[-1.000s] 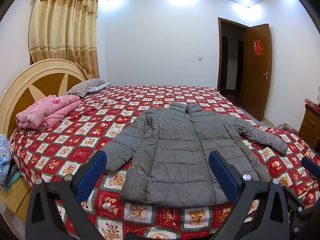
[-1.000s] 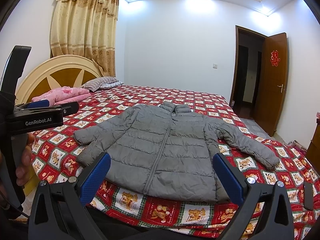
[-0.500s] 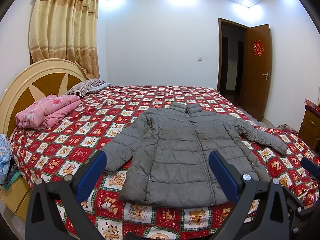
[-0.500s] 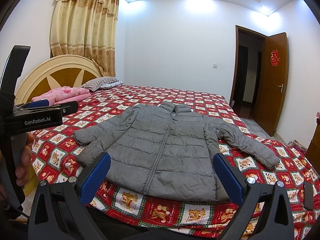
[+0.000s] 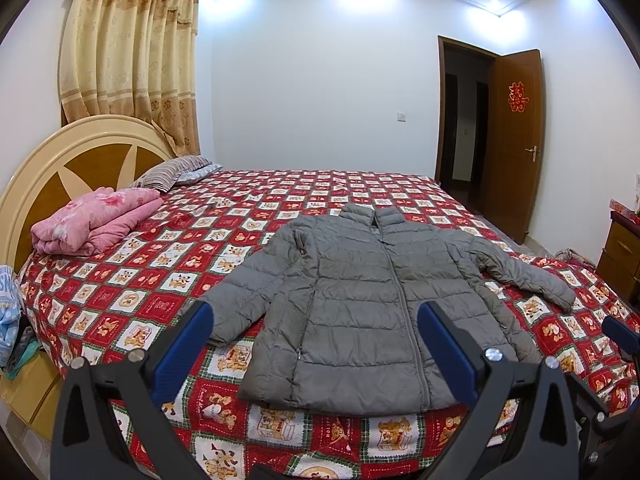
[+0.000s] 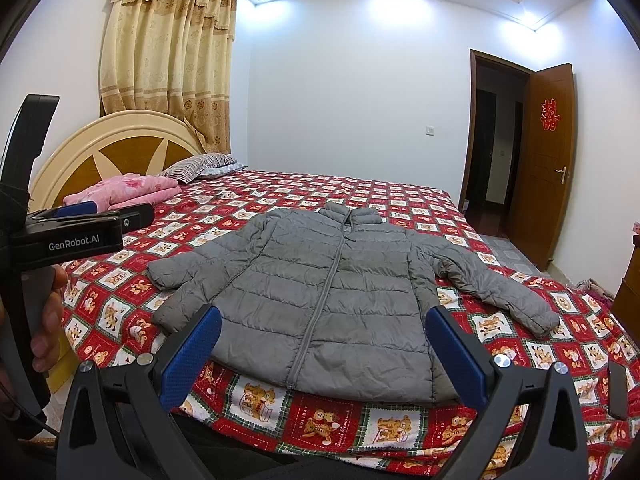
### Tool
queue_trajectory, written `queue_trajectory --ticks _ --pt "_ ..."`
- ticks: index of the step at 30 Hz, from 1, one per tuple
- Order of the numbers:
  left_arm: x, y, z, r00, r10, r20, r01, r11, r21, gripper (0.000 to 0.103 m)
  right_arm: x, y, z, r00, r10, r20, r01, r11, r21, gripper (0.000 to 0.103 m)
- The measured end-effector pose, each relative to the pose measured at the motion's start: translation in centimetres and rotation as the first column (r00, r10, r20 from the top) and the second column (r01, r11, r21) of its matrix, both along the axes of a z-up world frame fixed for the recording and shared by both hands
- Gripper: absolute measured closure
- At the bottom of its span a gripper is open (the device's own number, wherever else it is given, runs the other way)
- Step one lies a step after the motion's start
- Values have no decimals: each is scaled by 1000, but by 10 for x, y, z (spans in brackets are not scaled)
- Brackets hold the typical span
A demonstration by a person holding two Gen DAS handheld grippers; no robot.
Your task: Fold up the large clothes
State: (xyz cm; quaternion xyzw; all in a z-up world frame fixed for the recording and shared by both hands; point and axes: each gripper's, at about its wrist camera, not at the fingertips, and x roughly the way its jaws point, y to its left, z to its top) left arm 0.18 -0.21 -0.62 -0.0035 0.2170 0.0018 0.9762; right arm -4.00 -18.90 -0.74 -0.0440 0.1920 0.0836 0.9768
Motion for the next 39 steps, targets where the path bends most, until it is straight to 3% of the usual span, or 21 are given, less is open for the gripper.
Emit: queue_trajectory --ticks 22,26,34,39 --pt "1 2 -3 1000 1 -5 -1 1000 -1 0 5 -1 -4 1000 -4 -17 5 1000 6 1" --pt "15 1 -14 1000 4 -15 -4 1000 10 0 15 -8 -9 1000 -19 -19 19 1000 23 1" --pt "90 -7 -54 995 25 -94 -20 998 53 0 80 -73 -41 978 -175 -112 184 980 76 1" --pt "137 -14 -75 990 38 -133 -26 995 94 0 129 -148 -67 917 -322 -237 360 922 142 1"
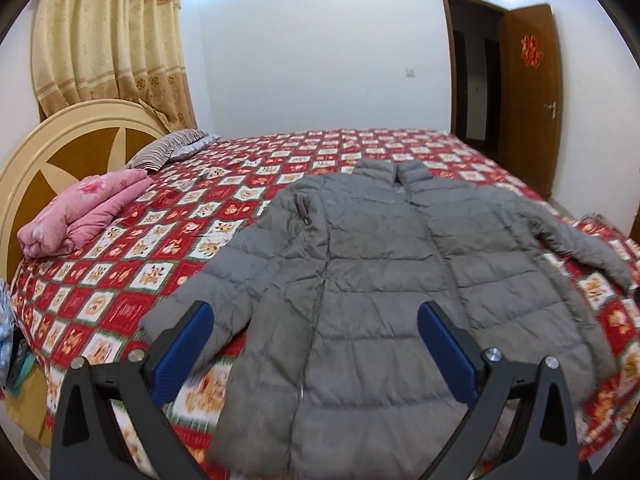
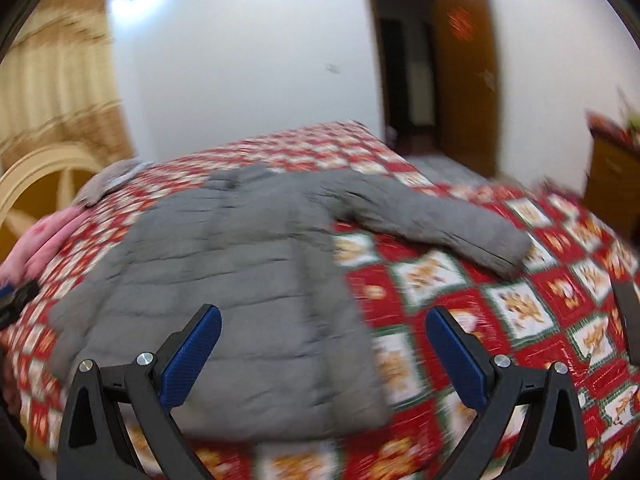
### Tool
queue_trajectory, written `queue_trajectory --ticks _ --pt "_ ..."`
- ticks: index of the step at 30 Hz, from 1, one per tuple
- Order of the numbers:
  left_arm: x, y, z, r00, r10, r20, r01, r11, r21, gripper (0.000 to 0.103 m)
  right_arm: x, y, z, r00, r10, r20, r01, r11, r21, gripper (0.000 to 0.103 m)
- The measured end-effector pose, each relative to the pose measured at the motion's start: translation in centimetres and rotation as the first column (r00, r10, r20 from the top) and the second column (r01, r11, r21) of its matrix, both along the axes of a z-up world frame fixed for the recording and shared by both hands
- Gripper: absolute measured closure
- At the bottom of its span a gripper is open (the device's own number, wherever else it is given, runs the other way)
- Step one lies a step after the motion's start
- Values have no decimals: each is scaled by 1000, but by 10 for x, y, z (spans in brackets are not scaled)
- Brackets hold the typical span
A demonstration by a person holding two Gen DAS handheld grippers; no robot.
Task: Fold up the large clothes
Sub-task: 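Move the right tool to the jacket sleeve and close on its cuff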
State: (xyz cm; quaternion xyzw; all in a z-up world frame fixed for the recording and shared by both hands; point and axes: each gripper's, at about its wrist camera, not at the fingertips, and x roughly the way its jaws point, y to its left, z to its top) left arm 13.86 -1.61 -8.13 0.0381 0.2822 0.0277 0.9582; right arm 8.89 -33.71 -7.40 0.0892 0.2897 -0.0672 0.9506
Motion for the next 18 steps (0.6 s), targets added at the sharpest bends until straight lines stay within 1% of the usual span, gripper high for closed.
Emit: queue_trajectory --ticks 2,5,8,10,12,13,14,15,17,18 --pt "20 -3 -8 1000 5 -21 -4 1000 16 0 20 -37 -12 995 -83 -47 83 996 15 2" --pt "52 -4 -20 998 18 -54 -16 999 38 0 40 -87 -24 979 -178 -101 185 980 72 5" --pt "79 -6 -27 996 31 -79 -26 998 60 0 57 -143 -33 945 -291 -147 309 944 117 8" --pt "96 -6 -30 995 37 -95 -31 998 63 0 66 -170 -36 924 -343 -170 367 920 137 13" --pt "110 -7 -32 993 44 -106 -37 997 67 0 74 -193 -41 906 -378 -193 409 899 158 13" --pt "116 -7 -33 993 47 -110 -39 997 68 0 79 -201 -43 898 -388 -209 424 890 169 16" --pt "122 -7 -34 992 49 -115 -41 997 68 0 83 -208 -46 892 -395 -221 435 883 177 19" --pt "128 -6 -35 991 52 -121 -44 997 69 0 88 -215 -48 886 -401 -232 445 877 183 25" --pt "141 -5 -38 988 65 -138 -56 996 73 0 98 -225 -54 879 -404 -254 453 874 177 29" --pt "147 -3 -40 986 76 -145 -65 995 77 0 101 -227 -57 876 -403 -265 455 873 178 35"
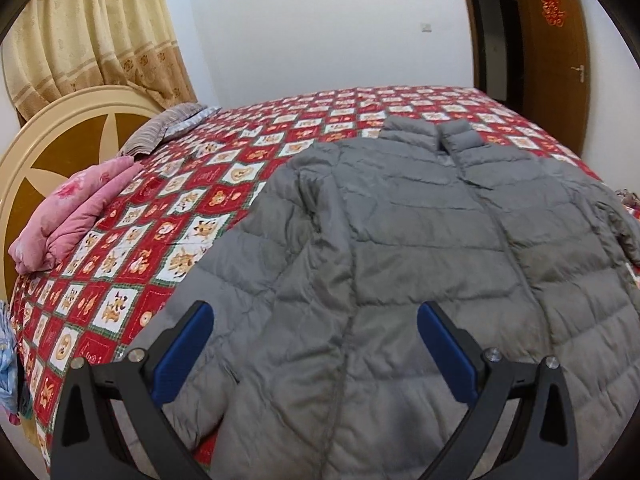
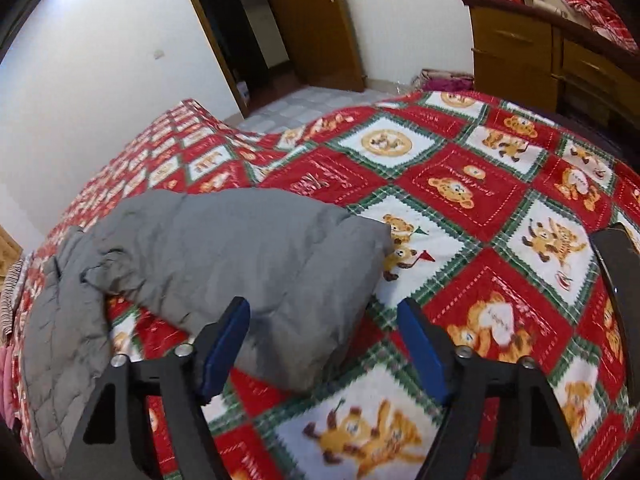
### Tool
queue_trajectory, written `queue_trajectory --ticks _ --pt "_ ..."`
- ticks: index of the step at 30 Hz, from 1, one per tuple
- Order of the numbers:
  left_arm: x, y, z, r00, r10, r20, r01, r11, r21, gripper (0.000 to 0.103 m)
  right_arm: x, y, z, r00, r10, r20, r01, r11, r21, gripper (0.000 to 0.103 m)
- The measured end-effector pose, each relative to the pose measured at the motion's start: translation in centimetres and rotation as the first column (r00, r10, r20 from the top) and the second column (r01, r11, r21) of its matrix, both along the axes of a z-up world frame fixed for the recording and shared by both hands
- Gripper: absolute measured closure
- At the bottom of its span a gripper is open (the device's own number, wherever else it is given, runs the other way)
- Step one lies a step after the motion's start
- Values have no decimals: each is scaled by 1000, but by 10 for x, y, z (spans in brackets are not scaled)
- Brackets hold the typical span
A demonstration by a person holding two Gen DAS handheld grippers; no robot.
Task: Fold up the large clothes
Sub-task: 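Move the right tool to the jacket sleeve and close on its cuff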
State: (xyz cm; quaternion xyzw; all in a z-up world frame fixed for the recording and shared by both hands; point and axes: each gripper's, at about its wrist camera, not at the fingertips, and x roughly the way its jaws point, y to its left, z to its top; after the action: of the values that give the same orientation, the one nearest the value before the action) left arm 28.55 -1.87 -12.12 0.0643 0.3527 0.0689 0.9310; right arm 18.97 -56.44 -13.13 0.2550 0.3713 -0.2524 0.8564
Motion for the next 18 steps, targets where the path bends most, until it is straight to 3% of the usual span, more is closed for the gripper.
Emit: queue_trajectory --ticks 7,11,18 --pt "25 28 -7 997 52 -53 -54 998 -39 0 18 6 -13 996 61 -58 -63 997 -39 79" --pt "31 45 -9 995 80 -61 -82 996 -34 0 24 0 -3 997 57 -60 -61 995 -75 88" --pt "39 75 -3 989 139 -41 -141 989 -41 0 53 26 46 993 109 -41 -116 959 -257 92"
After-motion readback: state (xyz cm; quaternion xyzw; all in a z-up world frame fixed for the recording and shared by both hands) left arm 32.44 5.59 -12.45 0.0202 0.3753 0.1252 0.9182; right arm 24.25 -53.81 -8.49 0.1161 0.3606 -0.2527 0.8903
